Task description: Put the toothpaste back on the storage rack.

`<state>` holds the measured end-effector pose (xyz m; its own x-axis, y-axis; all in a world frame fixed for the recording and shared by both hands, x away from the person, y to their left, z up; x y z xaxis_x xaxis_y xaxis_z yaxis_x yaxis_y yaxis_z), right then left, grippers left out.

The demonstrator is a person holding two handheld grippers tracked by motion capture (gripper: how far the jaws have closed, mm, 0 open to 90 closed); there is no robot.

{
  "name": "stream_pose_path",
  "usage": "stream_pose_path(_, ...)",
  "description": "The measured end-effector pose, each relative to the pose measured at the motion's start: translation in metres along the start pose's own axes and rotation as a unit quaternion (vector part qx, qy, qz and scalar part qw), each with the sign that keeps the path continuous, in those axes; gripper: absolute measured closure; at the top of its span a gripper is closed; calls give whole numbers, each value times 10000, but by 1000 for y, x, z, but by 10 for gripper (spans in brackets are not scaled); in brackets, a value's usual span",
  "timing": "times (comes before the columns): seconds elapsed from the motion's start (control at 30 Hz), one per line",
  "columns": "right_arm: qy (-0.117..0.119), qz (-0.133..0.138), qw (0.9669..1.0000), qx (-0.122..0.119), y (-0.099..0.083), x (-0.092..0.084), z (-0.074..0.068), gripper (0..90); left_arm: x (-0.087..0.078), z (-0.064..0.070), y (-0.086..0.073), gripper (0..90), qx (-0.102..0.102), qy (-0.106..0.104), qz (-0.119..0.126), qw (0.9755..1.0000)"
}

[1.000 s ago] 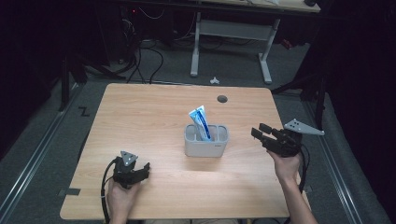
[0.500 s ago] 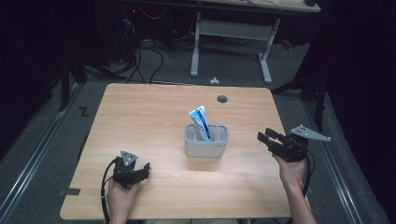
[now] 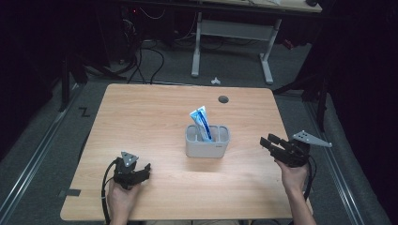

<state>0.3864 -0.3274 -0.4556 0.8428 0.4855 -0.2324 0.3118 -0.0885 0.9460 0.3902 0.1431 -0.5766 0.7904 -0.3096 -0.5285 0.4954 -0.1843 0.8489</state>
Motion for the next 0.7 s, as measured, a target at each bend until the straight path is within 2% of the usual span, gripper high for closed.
stream_pose_path(0.47,-97,-90,9999,86,-16,-3,6,523,0,0,0,290,-1,-3,1,10000)
stream_pose_path(0.7,-143,-223,9996,-15,-24,-2,7,523,0,0,0,290,-1,-5,-2,10000)
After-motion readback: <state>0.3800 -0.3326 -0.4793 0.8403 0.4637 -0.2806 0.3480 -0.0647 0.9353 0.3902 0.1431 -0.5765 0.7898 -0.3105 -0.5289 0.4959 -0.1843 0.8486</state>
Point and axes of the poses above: each handheld gripper's, and its own axes: x roughly forward along the jaws, y roughly out of its top, z roughly to its right, the point moved 6 cm from there along x, roughly forward along the jaws, and after that the axes turned 10 degrees about z, right-handed, at the moved point
